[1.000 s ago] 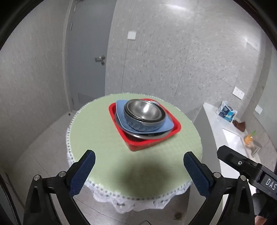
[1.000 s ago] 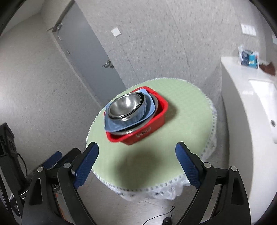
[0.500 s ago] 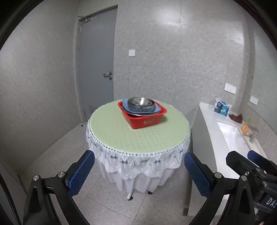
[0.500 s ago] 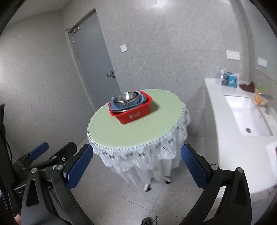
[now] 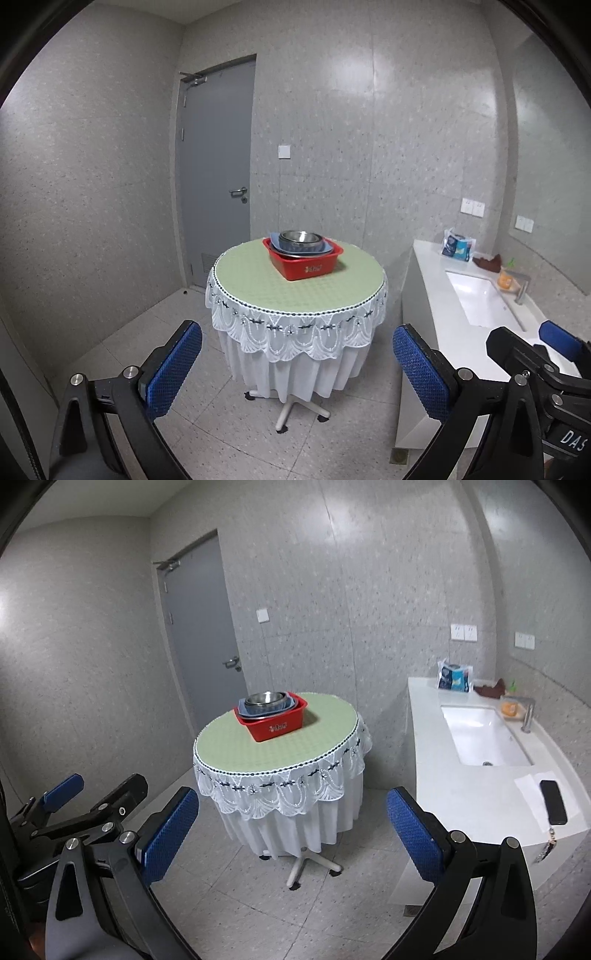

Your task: Organize plates and bowls

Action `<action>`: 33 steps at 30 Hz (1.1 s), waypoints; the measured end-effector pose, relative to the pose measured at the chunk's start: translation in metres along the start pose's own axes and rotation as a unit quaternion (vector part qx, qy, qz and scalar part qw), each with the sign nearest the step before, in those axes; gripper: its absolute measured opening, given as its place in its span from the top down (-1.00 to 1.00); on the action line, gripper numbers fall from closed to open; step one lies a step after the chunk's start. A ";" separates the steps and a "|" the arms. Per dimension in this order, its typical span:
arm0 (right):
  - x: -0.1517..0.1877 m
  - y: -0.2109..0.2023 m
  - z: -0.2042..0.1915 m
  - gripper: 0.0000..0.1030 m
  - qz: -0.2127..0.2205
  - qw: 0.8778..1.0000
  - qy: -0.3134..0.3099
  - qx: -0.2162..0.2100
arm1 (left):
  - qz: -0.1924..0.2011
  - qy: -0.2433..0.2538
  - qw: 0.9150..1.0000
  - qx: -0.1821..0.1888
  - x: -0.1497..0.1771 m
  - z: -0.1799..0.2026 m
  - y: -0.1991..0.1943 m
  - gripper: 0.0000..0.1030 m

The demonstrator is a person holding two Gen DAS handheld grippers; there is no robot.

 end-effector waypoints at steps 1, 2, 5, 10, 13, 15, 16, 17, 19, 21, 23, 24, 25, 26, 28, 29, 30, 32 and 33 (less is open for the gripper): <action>0.001 -0.003 -0.003 -1.00 0.004 1.000 -0.004 0.001 | 0.005 0.000 1.000 0.000 0.005 -0.003 -0.008 -0.99; 0.002 -0.007 -0.007 -1.00 0.008 1.000 -0.007 0.003 | 0.006 0.000 1.000 -0.001 0.006 -0.007 -0.007 -0.99; 0.009 -0.018 -0.015 -1.00 0.016 1.000 -0.013 0.006 | 0.013 0.003 1.000 -0.001 0.014 -0.018 -0.020 -0.99; 0.016 -0.029 -0.030 -1.00 0.031 0.999 -0.020 0.013 | 0.031 0.008 0.999 -0.001 0.022 -0.037 -0.031 -0.99; 0.023 -0.034 -0.039 -1.00 0.042 0.999 -0.022 0.018 | 0.041 0.012 0.999 -0.001 0.036 -0.049 -0.039 -0.99; 0.029 -0.036 -0.041 -1.00 0.046 0.999 -0.022 0.020 | 0.042 0.015 0.999 0.001 0.042 -0.056 -0.037 -0.99; 0.033 -0.036 -0.043 -1.00 0.047 0.998 -0.023 0.021 | 0.042 0.016 0.999 0.000 0.044 -0.060 -0.033 -0.99; 0.036 -0.036 -0.045 -1.00 0.049 0.998 -0.022 0.021 | 0.043 0.017 0.999 0.000 0.049 -0.062 -0.034 -0.99; 0.040 -0.037 -0.046 -1.00 0.050 0.998 -0.022 0.022 | 0.043 0.017 0.999 0.003 0.055 -0.068 -0.033 -0.99; 0.044 -0.037 -0.048 -1.00 0.050 0.998 -0.023 0.023 | 0.045 0.018 0.999 0.003 0.058 -0.072 -0.031 -0.99; 0.046 -0.038 -0.048 -1.00 0.051 0.998 -0.024 0.024 | 0.047 0.020 0.999 0.005 0.059 -0.075 -0.028 -0.99; 0.046 -0.038 -0.048 -1.00 0.051 0.998 -0.025 0.025 | 0.048 0.020 0.999 0.006 0.058 -0.076 -0.025 -0.99; 0.047 -0.037 -0.049 -1.00 0.051 0.998 -0.026 0.026 | 0.049 0.020 0.999 0.006 0.059 -0.078 -0.025 -0.99; 0.048 -0.037 -0.049 -1.00 0.051 0.998 -0.027 0.027 | 0.049 0.019 0.999 0.007 0.059 -0.080 -0.024 -0.99; 0.049 -0.038 -0.050 -1.00 0.052 0.998 -0.029 0.027 | 0.048 0.018 0.999 0.009 0.060 -0.082 -0.020 -0.99; 0.050 -0.038 -0.050 -1.00 0.052 0.998 -0.029 0.027 | 0.048 0.017 0.999 0.010 0.059 -0.084 -0.018 -0.99; 0.050 -0.037 -0.051 -1.00 0.052 0.998 -0.030 0.027 | 0.049 0.016 0.999 0.010 0.059 -0.085 -0.018 -0.99; 0.051 -0.038 -0.053 -1.00 0.052 0.998 -0.032 0.028 | 0.048 0.016 0.999 0.010 0.058 -0.089 -0.015 -0.99; 0.051 -0.038 -0.055 -1.00 0.052 0.998 -0.032 0.028 | 0.048 0.016 0.999 0.010 0.056 -0.089 -0.013 -0.99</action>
Point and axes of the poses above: each gripper's, at about its wrist camera, not at the fingertips, and y roughly the way its jaws point, z to its right, x to its underside, the point moved 6 cm from there along y, roughly the way its jaws point, and after that the axes turned 3 degrees about -x, right-handed, at the moved point
